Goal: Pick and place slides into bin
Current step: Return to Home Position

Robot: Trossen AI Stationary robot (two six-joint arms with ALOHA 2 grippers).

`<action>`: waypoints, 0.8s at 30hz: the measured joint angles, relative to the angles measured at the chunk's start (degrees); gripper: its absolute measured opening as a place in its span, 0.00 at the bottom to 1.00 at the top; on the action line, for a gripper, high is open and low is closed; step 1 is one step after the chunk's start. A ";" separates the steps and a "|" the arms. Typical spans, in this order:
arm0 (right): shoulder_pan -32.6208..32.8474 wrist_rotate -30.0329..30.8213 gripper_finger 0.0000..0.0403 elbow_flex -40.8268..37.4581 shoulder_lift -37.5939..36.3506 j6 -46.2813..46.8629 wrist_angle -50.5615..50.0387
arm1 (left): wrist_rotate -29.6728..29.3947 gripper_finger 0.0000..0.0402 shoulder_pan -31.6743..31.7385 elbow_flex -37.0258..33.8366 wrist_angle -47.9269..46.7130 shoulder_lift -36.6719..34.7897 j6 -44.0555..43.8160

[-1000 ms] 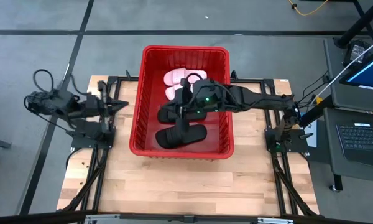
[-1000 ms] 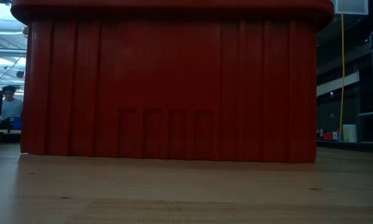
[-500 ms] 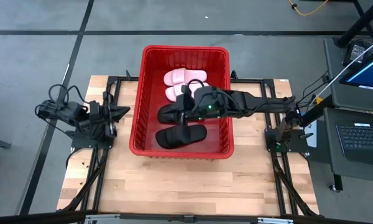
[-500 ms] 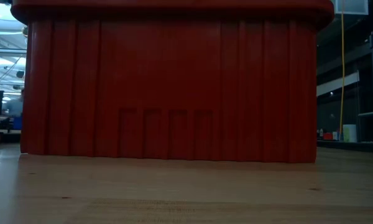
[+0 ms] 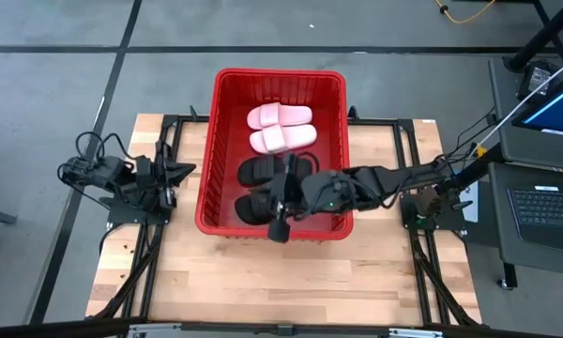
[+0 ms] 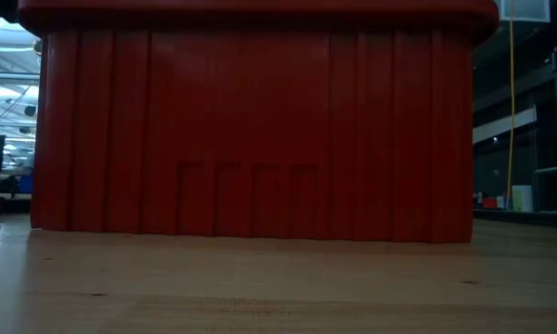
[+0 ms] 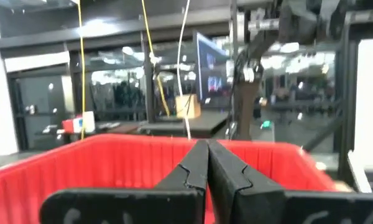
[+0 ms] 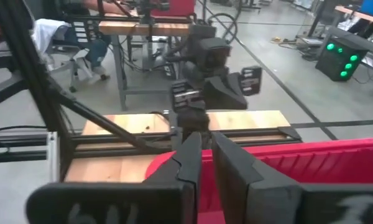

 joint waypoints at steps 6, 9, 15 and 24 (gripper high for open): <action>1.48 0.17 0.10 -8.39 0.33 0.37 10.86 | 2.96 0.01 2.71 -5.84 4.89 0.00 -2.97; 1.48 0.13 0.10 -15.37 0.40 2.31 18.57 | 5.45 0.00 4.29 -8.72 8.56 0.00 -5.68; 1.43 -0.07 0.10 -25.30 -3.94 4.85 27.44 | 7.84 0.00 7.89 -13.94 12.55 -0.02 -8.48; 3.09 -0.03 0.10 -38.99 -19.71 4.65 28.24 | 11.59 0.00 15.03 -17.03 17.45 -0.02 -9.17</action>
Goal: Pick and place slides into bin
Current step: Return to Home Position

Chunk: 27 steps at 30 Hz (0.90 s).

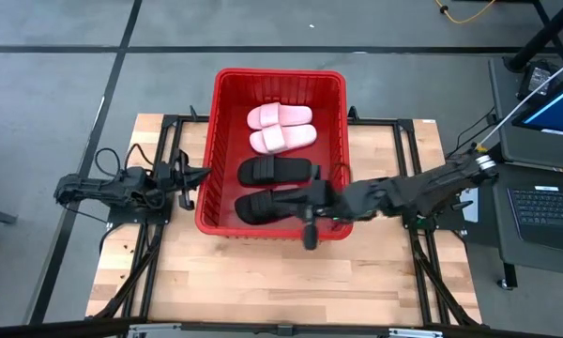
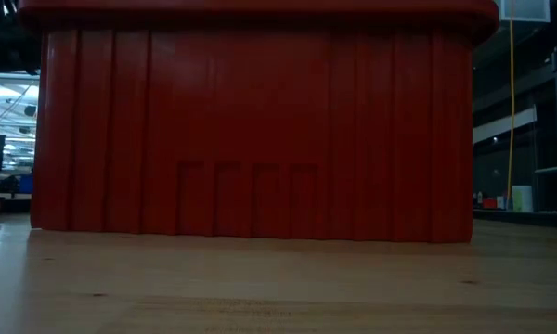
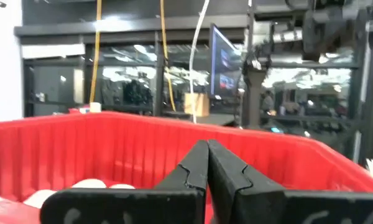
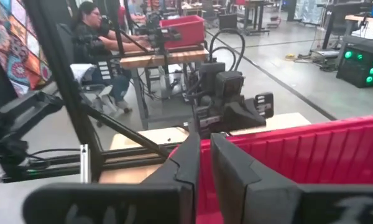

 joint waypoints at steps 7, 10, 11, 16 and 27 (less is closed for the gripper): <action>1.32 0.00 0.10 -15.17 -14.02 -0.36 2.23 | 0.97 0.00 4.40 0.00 0.13 0.00 0.02; 2.26 0.02 0.10 -22.36 -22.17 -1.09 3.02 | 0.66 0.01 4.96 0.00 0.11 0.00 1.37; 2.73 0.01 0.10 -25.01 -25.30 -1.36 3.05 | 0.10 0.01 5.06 0.00 -0.06 0.00 1.96; 6.20 -0.04 0.10 -37.90 -43.57 -2.94 3.04 | -0.84 0.01 5.05 0.00 -0.13 0.00 2.73; 9.32 -0.62 0.10 -56.01 -69.40 -6.80 2.41 | -0.93 0.01 5.03 0.00 -0.15 0.00 2.88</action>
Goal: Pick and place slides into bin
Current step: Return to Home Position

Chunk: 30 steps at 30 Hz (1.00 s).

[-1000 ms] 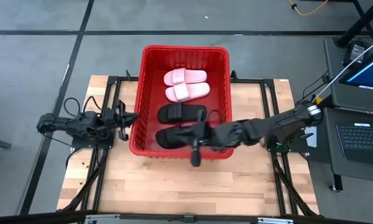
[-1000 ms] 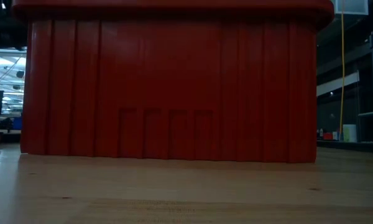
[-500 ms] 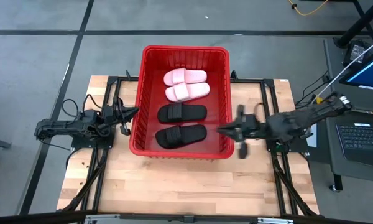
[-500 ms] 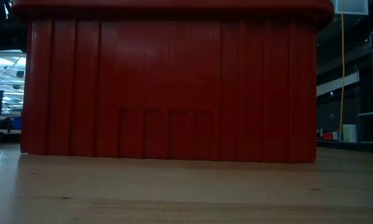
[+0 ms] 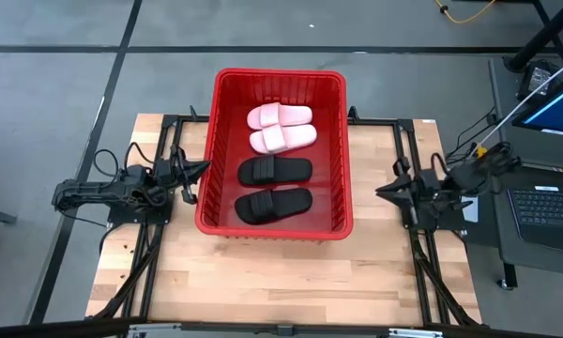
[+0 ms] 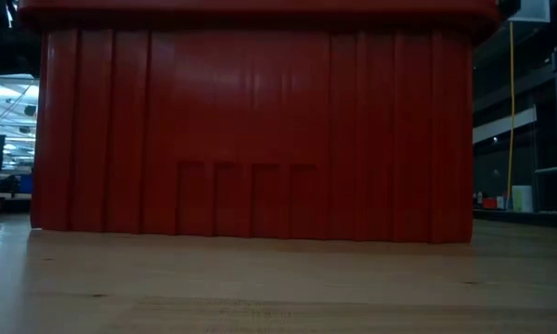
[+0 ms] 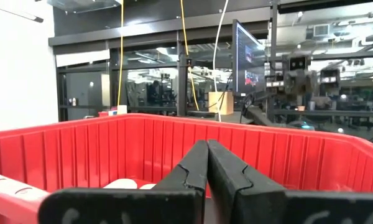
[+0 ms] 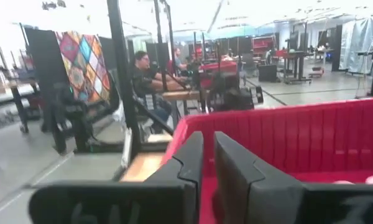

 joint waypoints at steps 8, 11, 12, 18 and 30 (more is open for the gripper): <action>-0.92 2.15 0.10 -9.63 -2.20 -3.67 4.78 | -0.11 0.01 -0.02 0.00 -0.68 0.00 -2.47; -1.09 2.11 0.10 -12.28 -2.08 -3.77 4.77 | -0.11 0.01 -0.02 0.00 -0.63 0.00 -3.41; -1.09 2.14 0.10 -12.94 -2.07 -4.11 4.53 | -0.11 0.01 -0.02 0.00 -0.61 0.00 -3.43; -1.85 4.40 0.10 -14.53 -2.42 -10.00 7.27 | -0.11 0.01 -0.02 0.00 -0.59 0.00 -3.65; -11.27 -10.80 0.10 -21.52 -15.62 -6.85 10.24 | -0.09 0.01 -0.02 0.00 -0.52 0.00 -3.82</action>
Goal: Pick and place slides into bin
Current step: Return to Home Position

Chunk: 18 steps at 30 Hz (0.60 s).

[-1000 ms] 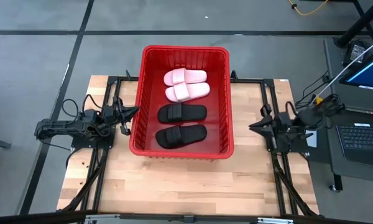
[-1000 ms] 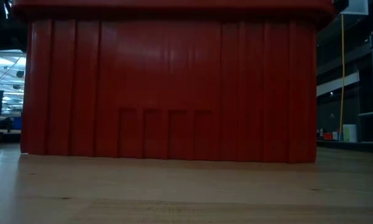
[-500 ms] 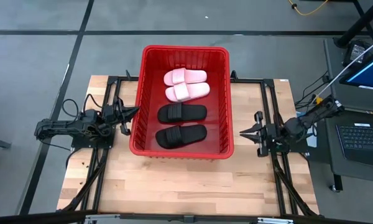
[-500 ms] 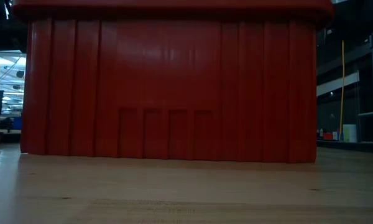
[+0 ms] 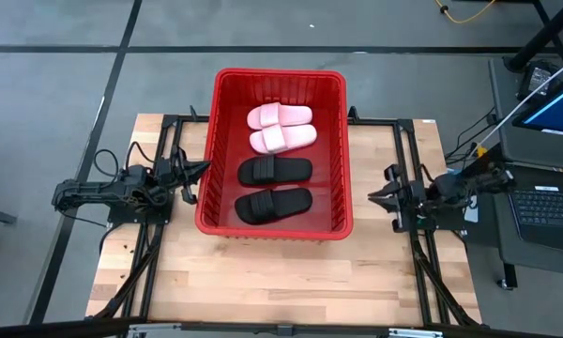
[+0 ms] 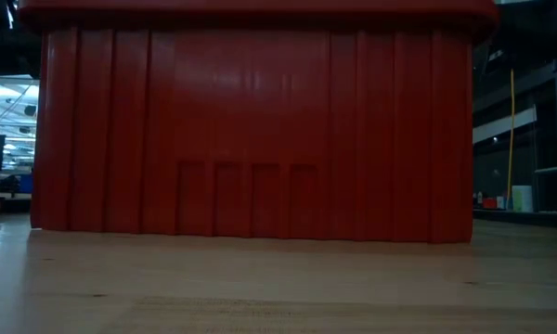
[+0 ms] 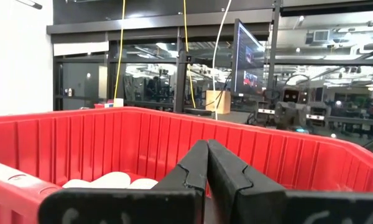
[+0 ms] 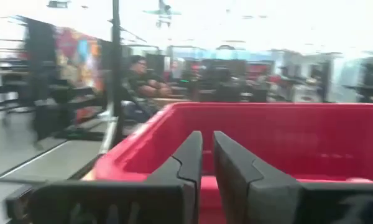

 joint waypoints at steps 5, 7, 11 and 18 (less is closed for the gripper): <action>-5.54 -4.94 0.10 -4.23 -1.47 5.70 3.42 | 0.00 0.01 0.00 0.00 0.04 0.00 0.00; -7.28 -6.35 0.10 -4.62 -1.96 8.27 1.28 | 0.01 0.01 0.01 0.00 0.04 0.02 0.00; -9.78 -7.38 0.10 -4.62 -2.32 9.08 -0.32 | 0.00 0.01 0.02 0.00 0.06 0.07 0.00; -11.11 -7.39 0.10 -4.61 -2.40 12.14 -0.33 | 0.00 0.01 0.02 -0.01 0.05 0.07 0.00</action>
